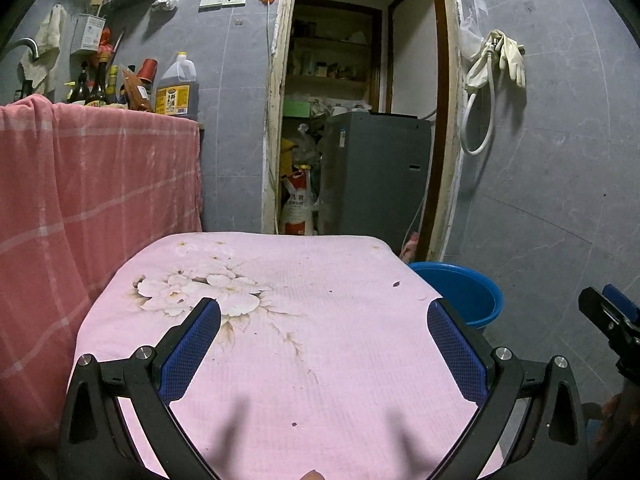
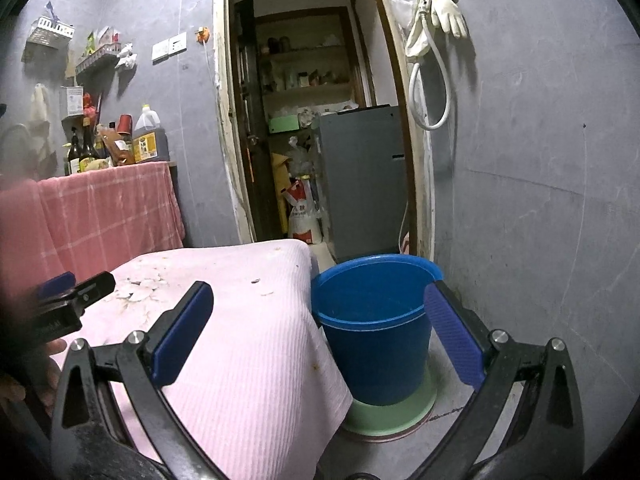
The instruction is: Collect trash
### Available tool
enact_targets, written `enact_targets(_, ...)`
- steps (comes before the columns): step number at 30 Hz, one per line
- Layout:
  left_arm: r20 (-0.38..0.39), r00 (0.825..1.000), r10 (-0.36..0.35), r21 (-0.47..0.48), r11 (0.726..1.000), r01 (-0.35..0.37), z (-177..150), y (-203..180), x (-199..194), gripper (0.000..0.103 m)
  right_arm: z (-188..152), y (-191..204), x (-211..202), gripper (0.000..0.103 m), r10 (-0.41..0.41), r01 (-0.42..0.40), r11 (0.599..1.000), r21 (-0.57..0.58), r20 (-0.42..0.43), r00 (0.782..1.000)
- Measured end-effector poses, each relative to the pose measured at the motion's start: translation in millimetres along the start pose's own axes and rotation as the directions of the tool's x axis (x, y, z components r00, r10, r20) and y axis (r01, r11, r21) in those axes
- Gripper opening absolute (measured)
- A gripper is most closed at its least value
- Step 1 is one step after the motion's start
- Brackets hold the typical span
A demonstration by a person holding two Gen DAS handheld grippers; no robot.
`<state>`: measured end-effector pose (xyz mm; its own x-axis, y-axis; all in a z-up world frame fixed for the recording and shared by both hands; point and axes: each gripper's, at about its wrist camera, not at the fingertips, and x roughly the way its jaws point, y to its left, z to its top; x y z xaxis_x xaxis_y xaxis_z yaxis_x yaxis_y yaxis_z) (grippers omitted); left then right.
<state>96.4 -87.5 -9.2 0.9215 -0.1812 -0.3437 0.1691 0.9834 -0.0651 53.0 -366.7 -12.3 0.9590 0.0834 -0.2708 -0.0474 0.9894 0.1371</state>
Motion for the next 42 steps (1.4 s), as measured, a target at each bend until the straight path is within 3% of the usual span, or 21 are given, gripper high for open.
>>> enact_targets(42,0.001,1.0,0.011,-0.006,1.0,-0.011,-1.9,3.5,0.1,0.101,0.0,-0.7,1.4,0.103,-0.001,0.001,1.0,0.005,-0.002,1.0)
